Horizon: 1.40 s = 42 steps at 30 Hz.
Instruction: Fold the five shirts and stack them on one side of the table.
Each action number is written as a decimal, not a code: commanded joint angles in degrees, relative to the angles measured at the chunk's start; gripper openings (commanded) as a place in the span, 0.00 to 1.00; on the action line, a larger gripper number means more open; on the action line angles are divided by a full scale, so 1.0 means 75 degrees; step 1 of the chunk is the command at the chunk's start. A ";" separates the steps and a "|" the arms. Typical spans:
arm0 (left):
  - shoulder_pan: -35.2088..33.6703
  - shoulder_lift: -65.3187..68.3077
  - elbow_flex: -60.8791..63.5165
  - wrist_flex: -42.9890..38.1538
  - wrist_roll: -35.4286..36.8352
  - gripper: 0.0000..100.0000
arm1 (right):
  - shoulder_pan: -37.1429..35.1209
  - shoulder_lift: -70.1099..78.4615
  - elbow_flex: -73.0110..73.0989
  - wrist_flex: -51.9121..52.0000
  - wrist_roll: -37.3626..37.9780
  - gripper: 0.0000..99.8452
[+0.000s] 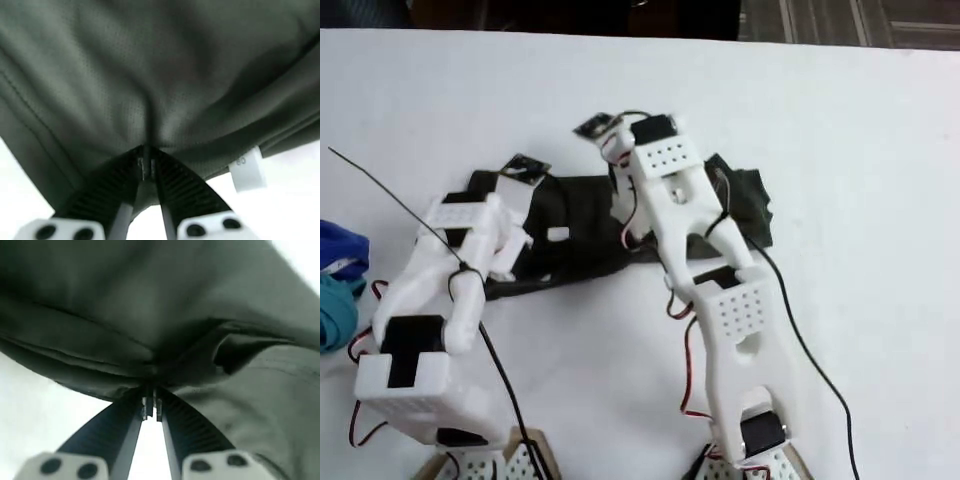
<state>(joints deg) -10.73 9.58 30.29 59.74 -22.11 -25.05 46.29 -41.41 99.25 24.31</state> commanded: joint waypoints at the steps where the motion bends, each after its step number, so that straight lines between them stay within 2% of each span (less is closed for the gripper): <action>1: -0.0293 0.0047 0.0041 -0.0117 0.0023 0.02 | -0.0029 -0.0147 0.0387 0.0170 0.0000 0.02; 7: -0.0293 0.0047 0.0041 -0.0117 0.0023 0.02 | 0.0193 -0.0428 0.0574 0.0170 0.0000 0.02; 14: -0.0293 0.0047 0.0041 -0.0117 0.0023 0.02 | -0.0147 -0.1717 0.0621 -0.0416 -0.0059 0.02; 25: -0.0293 0.0047 0.0041 -0.0117 0.0023 0.02 | -0.0686 -0.0627 0.0785 -0.1166 -0.0059 0.02; 35: -0.0293 0.0047 0.0041 -0.0117 0.0023 0.02 | -0.0615 -0.0451 0.0856 0.0088 -0.0012 0.02; 42: -0.0293 0.0047 0.0041 -0.0117 0.0023 0.02 | -0.0674 -0.0498 0.0809 0.0217 -0.0023 0.02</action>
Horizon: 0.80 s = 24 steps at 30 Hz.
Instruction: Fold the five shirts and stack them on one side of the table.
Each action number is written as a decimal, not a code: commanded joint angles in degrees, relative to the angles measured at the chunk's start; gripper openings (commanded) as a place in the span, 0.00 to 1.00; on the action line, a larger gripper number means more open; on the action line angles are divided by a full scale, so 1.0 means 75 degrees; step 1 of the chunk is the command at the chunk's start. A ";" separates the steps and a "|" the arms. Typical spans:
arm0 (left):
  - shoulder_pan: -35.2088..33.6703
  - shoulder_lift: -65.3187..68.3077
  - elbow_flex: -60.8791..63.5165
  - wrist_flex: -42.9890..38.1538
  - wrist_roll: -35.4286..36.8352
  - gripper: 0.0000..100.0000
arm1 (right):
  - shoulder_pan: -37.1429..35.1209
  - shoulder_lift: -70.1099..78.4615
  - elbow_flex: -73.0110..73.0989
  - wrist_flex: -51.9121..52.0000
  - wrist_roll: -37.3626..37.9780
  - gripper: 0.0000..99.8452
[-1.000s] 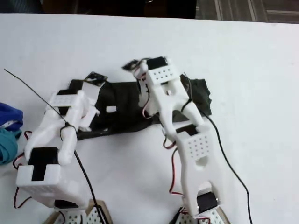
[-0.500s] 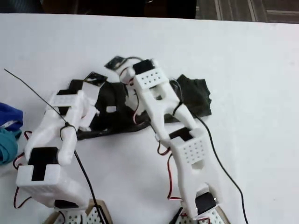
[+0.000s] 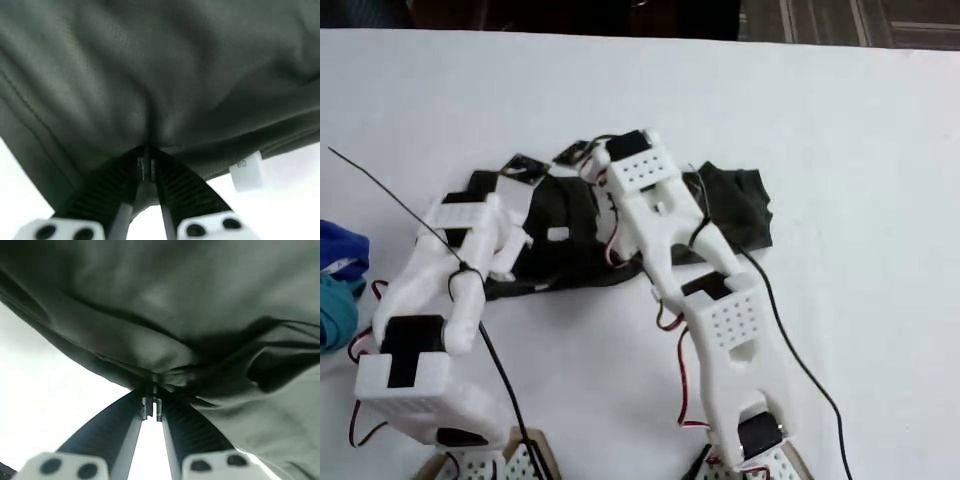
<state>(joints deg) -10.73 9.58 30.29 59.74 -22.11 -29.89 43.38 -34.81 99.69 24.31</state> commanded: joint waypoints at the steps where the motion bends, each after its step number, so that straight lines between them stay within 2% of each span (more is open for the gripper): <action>1: -0.0293 0.0047 0.0041 -0.0117 0.0023 0.02 | 0.0006 -0.0240 -0.0105 0.0147 -0.0047 0.02; 7: -0.0293 0.0047 0.0041 -0.0117 0.0023 0.02 | -0.0006 -0.1131 -0.0293 -0.0486 -0.0059 0.02; 15: -0.0293 0.0047 0.0041 -0.0117 0.0023 0.02 | -0.0041 -0.0217 -0.0293 -0.1389 -0.0527 0.02; 18: -0.0293 0.0047 0.0041 -0.0117 0.0023 0.02 | -0.0147 0.0135 -0.0293 -0.1272 -0.0539 0.02; 24: -0.0293 0.0047 0.0041 -0.0117 0.0023 0.02 | -0.0346 0.0076 -0.0270 -0.0182 -0.0551 0.02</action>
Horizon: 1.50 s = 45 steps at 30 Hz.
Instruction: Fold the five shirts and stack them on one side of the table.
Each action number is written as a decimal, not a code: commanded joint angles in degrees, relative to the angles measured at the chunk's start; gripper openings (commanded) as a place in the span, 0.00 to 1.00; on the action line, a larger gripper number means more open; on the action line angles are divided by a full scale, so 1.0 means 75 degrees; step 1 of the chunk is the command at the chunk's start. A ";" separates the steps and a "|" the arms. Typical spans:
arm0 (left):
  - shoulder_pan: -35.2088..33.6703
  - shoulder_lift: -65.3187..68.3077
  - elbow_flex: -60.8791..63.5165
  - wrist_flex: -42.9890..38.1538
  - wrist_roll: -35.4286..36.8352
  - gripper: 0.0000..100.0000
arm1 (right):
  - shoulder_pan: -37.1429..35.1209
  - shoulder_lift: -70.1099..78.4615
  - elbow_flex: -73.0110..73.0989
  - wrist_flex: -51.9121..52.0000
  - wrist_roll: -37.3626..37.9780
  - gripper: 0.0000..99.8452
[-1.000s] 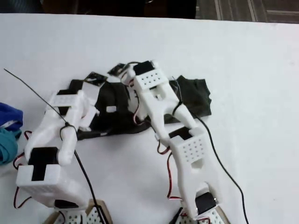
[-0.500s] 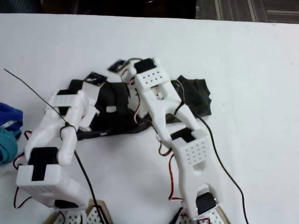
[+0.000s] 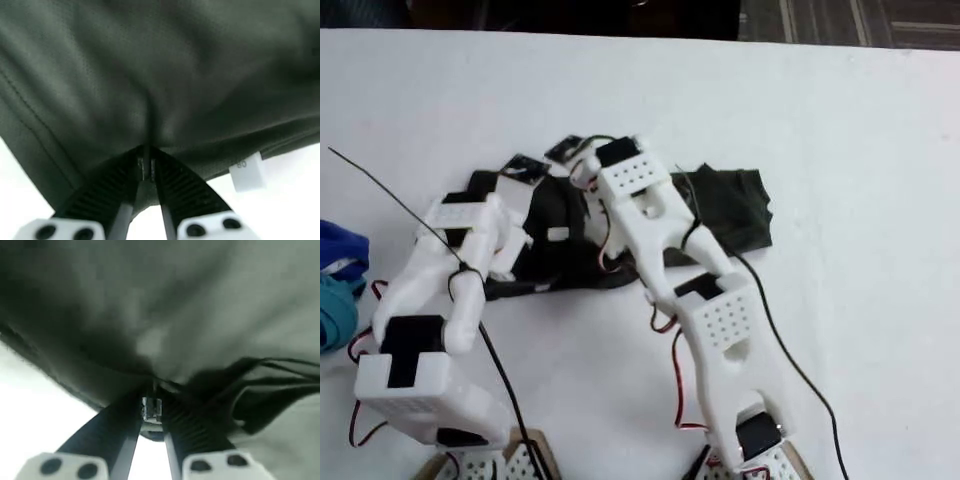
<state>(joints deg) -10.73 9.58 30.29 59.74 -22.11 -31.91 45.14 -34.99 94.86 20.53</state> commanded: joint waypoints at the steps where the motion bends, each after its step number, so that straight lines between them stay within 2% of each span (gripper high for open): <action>1: -0.0293 0.0047 0.0041 -0.0117 0.0023 0.02 | -0.0041 -0.0240 -0.0141 0.0510 -0.0047 0.02; 6: -0.0293 0.0047 0.0041 -0.0117 0.0023 0.02 | -0.0111 -0.0815 0.0973 0.0264 0.0012 0.02; 12: -0.0293 0.0047 0.0041 -0.0117 0.0023 0.02 | -0.0123 -0.1553 0.2356 -0.0990 0.0012 0.02; 18: -0.0281 0.0047 0.0041 -0.0117 0.0023 0.02 | -0.0100 -0.2444 0.2227 -0.1131 0.0012 0.02; 21: -0.0281 0.0047 0.0041 -0.0117 0.0023 0.02 | 0.0205 -0.3218 0.2122 -0.1119 0.0012 0.02; 29: -0.0316 -0.0035 -0.0147 0.0141 0.0023 0.02 | 0.1623 -0.4870 0.2145 -0.0615 -0.0035 0.02; 32: -0.0504 -0.0035 -0.0920 0.1055 0.0223 0.02 | 0.2303 -0.5445 0.2145 -0.0346 -0.0035 0.02; 36: -0.1207 -0.0023 -0.2655 0.2450 0.1477 0.02 | 0.3393 -0.6031 0.2180 0.0182 0.0023 0.02; 38: -0.1606 0.0035 -0.3429 0.2860 0.1758 0.02 | 0.3909 -0.6136 0.2180 0.0498 0.0047 0.02; 42: -0.2227 0.0059 -0.4038 0.2954 0.1735 0.03 | 0.4964 -0.6324 0.2544 0.0779 0.0762 0.02; 45: -0.2356 0.0258 -0.4038 0.2837 0.1735 0.11 | 0.5867 -0.6769 0.3516 0.0404 0.1137 0.02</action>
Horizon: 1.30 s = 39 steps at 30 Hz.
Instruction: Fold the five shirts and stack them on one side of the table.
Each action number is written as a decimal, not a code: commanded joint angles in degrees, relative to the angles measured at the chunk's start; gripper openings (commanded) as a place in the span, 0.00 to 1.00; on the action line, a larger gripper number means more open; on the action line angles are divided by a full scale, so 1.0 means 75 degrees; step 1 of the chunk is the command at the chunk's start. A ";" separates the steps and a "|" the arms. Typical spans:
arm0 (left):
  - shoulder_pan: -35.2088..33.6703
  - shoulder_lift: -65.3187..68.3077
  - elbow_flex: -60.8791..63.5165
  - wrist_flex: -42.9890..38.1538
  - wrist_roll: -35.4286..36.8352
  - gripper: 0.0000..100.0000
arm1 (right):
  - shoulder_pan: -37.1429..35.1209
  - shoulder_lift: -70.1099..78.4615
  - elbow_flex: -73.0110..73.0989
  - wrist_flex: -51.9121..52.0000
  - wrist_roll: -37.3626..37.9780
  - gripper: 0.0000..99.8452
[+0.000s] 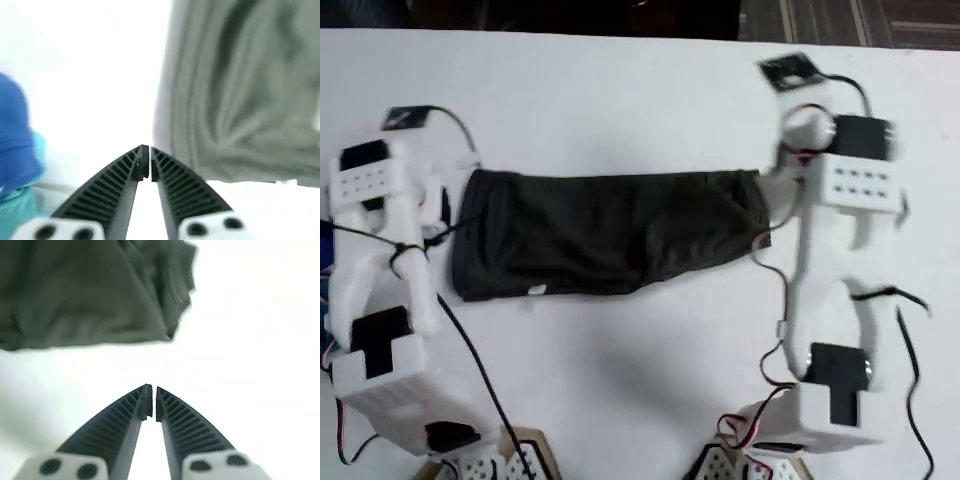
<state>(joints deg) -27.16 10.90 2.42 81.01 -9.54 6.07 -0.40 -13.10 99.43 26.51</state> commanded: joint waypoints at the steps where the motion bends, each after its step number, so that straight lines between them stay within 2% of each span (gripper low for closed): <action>1: -0.0164 0.0258 -0.0334 -0.0035 0.0059 0.15 | 0.1131 -0.0932 0.1008 -0.0498 0.0399 0.02; 4: -0.0129 0.0938 -0.0533 -0.0141 0.0082 0.24 | 0.1975 -0.1776 0.2766 -0.1799 0.0551 0.02; 11: -0.0129 0.2579 -0.2092 0.0023 0.0082 0.23 | 0.2233 -0.3358 0.7338 -0.4542 0.0996 0.11; 21: 0.0141 0.4489 -0.4132 0.1160 0.0105 0.23 | 0.2198 -0.3464 1.0221 -0.7719 0.1008 0.09; 28: -0.0176 0.4700 -0.6160 0.2825 0.0082 0.23 | 0.2186 -0.3147 1.0397 -0.8129 0.0996 0.09; 31: -0.0270 0.4548 -0.6511 0.2884 0.0082 0.23 | 0.2186 -0.3136 1.0409 -0.8141 0.0996 0.08; 39: 0.0176 0.4255 -0.5867 0.2778 -0.0070 0.24 | 0.2186 -0.3112 1.0409 -0.8152 0.0996 0.06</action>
<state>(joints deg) -27.87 46.59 -42.15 101.23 -9.01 22.24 -24.04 64.88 39.12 33.71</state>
